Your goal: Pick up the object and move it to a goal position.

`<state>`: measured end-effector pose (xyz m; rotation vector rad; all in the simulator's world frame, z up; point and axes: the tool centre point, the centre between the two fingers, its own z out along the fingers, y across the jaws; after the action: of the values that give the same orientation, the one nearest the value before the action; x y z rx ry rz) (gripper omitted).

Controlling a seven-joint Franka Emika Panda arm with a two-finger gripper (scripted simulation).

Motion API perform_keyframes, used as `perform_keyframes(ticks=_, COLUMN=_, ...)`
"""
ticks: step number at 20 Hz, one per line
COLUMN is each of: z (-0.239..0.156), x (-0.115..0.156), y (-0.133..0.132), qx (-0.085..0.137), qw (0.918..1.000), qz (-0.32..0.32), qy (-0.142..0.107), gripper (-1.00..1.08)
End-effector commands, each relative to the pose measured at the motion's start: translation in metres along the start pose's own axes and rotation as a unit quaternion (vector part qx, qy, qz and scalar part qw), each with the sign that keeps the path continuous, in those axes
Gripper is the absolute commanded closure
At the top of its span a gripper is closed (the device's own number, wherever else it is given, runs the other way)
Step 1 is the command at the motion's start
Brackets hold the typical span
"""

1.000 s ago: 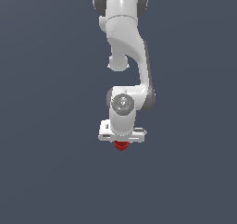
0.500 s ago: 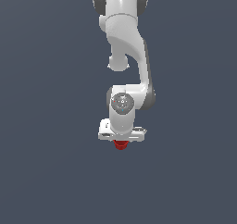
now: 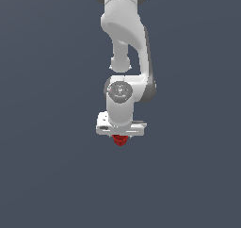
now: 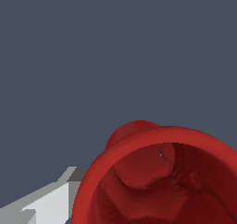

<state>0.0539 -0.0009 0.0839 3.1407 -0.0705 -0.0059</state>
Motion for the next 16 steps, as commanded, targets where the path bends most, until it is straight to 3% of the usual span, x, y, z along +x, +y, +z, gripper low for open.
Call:
perform_keyframes(ticks=1, z=-0.016, x=-0.007, y=0.006, qx=0.000, qw=1.0000, qz=0.000, qy=0.002, gripper=1.08)
perform_keyframes(ticks=16, z=-0.137, x=-0.075, y=0.054, qx=0.001, qw=1.0000, qz=0.000, qy=0.002, gripper=1.08)
